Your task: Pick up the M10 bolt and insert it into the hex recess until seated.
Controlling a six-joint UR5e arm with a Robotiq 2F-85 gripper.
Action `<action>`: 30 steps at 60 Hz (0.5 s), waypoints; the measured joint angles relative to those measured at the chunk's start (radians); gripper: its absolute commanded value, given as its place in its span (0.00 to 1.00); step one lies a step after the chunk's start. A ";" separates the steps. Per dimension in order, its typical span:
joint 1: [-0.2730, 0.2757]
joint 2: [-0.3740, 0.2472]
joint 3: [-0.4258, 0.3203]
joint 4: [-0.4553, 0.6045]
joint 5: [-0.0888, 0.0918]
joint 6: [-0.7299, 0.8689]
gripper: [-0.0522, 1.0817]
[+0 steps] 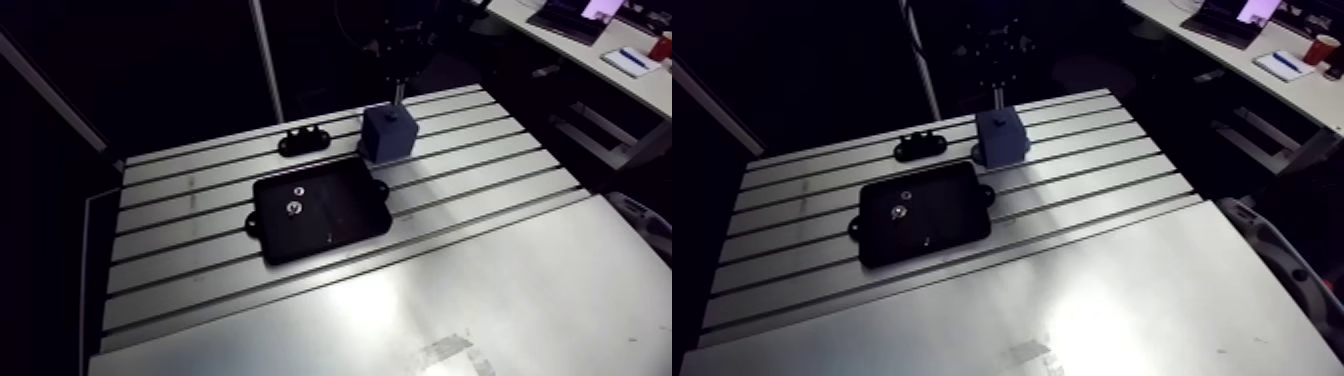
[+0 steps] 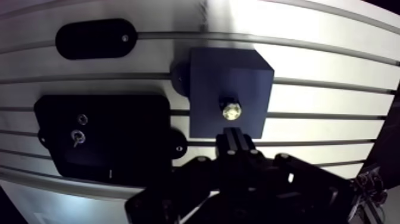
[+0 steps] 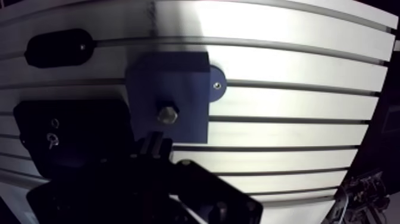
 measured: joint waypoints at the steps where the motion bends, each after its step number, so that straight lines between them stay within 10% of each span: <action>1: 0.000 0.000 0.001 0.000 0.000 0.000 1.00; 30: 0.001 0.006 0.030 -0.051 -0.002 -0.006 1.00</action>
